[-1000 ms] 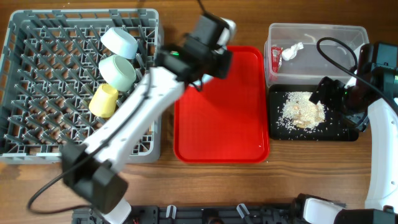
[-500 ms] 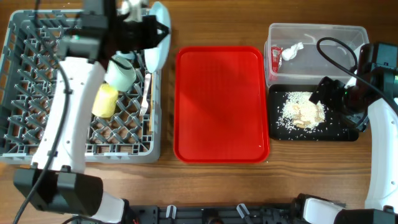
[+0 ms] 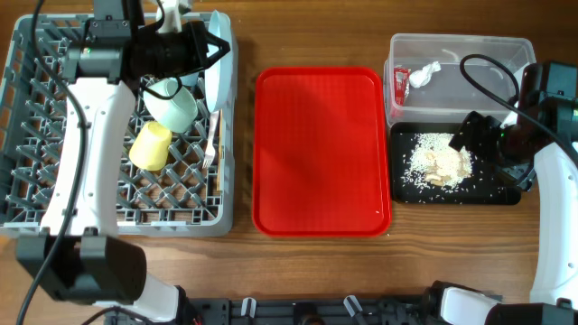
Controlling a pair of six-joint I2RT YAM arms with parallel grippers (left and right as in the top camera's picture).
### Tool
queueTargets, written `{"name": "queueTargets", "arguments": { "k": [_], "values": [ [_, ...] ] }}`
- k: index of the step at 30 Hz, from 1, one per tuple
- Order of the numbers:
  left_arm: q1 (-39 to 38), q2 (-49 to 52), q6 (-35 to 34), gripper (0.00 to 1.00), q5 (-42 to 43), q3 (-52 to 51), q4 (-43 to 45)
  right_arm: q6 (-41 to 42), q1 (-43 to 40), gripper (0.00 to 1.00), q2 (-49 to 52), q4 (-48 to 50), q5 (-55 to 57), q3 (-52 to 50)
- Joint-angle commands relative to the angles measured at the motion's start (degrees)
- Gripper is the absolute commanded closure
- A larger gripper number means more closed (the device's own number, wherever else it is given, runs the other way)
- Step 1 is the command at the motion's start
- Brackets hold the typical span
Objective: Sort waste into correct bins and load items into the dishwasher rack
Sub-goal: 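Lift the plate and stand it upright in the rack with left gripper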
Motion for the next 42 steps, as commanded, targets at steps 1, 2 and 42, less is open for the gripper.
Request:
{"name": "queueTargets", "arguments": {
  "k": [1,2,42],
  "values": [
    [0.35,2.89,-0.26,0.96,1.46,-0.13,-0.11,-0.74,-0.17,0.00,-0.11,-0.09,-0.09,0.17],
    [0.35,3.43,-0.24,0.96,1.44,-0.13,-0.11,-0.74,-0.17,0.00,-0.11,-0.09,-0.09,0.17],
    [2.14,-3.13,-9.09,0.00,-39.10,-0.13,-22.84,-14.69,13.70,0.00,1.03,19.39,-14.75,0.17]
  ]
}}
